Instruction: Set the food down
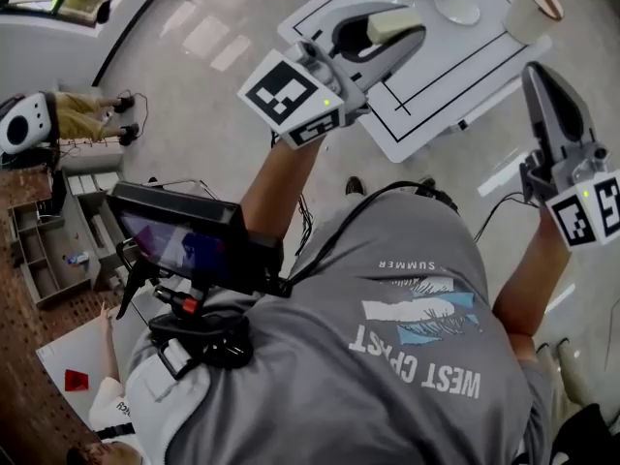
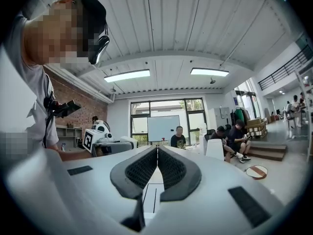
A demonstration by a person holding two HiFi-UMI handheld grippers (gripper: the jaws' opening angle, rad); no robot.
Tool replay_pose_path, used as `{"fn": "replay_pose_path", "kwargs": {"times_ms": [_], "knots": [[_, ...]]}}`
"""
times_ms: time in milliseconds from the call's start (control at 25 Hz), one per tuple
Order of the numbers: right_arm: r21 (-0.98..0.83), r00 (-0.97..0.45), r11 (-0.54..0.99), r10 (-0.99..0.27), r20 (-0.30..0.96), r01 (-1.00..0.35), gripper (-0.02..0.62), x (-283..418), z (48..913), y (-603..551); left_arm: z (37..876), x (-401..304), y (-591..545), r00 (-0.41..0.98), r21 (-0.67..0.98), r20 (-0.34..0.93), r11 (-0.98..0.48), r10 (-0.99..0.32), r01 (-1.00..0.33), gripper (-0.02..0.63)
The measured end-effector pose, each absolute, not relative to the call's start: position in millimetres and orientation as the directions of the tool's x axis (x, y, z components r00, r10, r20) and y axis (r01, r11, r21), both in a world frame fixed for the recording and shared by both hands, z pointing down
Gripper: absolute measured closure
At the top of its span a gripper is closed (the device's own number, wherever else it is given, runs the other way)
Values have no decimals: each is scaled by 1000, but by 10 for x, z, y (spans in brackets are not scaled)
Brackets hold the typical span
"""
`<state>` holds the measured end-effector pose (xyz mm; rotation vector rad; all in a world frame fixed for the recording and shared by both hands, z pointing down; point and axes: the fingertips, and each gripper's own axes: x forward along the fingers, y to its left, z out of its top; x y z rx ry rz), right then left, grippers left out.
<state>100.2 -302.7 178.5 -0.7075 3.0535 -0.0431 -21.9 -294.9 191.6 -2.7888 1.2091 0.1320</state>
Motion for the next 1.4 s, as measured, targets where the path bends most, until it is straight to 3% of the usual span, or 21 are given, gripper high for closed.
{"fn": "replay_pose_path", "kwargs": {"times_ms": [200, 600, 960, 1400], "knots": [[-36, -912, 911, -411, -4, -411, 588, 1320, 1675, -2956, 1803, 111, -2821, 660, -56, -107, -658, -744, -751, 502], [-74, -940, 938, -340, 12, -340, 588, 1310, 1823, -3473, 1910, 186, -3281, 613, -43, -80, -612, -786, -790, 502], [-95, -925, 920, -378, 41, -380, 588, 1129, 2122, -3414, 2203, 33, -3329, 648, -25, -70, -648, -758, -761, 502], [-83, -888, 884, -455, 74, -460, 589, 657, 2399, -4304, 2449, -426, -4332, 693, -18, -108, -696, -713, -718, 502]]}}
